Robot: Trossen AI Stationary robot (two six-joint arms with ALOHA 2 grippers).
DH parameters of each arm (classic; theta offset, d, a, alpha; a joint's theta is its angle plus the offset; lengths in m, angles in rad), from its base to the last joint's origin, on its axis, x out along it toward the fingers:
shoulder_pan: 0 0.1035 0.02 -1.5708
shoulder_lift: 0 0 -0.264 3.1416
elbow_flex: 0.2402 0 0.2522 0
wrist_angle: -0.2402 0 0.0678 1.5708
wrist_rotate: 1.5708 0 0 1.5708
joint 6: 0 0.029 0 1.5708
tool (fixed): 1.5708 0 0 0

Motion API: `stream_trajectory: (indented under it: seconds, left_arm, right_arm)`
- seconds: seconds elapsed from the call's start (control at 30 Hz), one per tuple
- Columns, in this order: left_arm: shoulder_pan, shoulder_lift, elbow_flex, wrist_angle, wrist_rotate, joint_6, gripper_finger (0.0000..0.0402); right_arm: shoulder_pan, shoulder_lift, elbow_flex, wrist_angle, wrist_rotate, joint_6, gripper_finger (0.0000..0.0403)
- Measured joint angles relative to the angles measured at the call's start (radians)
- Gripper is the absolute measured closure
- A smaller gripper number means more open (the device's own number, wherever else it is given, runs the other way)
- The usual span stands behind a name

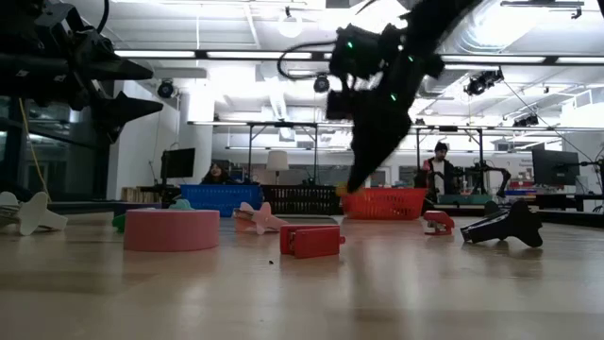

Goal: Pick and place Stapler, Stapler remover, tape
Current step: Put the yellow stapler into the black bin

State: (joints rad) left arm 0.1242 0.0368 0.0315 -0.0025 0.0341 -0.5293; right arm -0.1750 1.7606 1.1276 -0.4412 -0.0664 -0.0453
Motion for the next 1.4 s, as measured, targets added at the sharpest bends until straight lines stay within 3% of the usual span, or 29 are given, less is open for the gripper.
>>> stream_trajectory:
  seconds: [0.3,0.6,1.03,1.4]
  left_arm:
    - [0.0,0.0,0.0,0.0,0.0,0.0,0.0152]
    - [0.0,0.0,0.0,0.0,0.0,0.0,0.0152]
    - [0.0,0.0,0.0,0.0,0.0,0.0,0.0152]
    - [0.0,0.0,0.0,0.0,0.0,0.0,0.0152]
  right_arm:
    - [-0.087,-0.001,0.224,-0.175,-0.015,-0.173,0.0357]
    - [-0.186,0.006,0.344,-0.177,0.005,-0.319,0.0357]
    - [-0.293,0.039,0.389,-0.137,0.007,-0.114,0.0357]
    - [-0.337,0.132,0.388,-0.03,-0.018,0.159,0.0356]
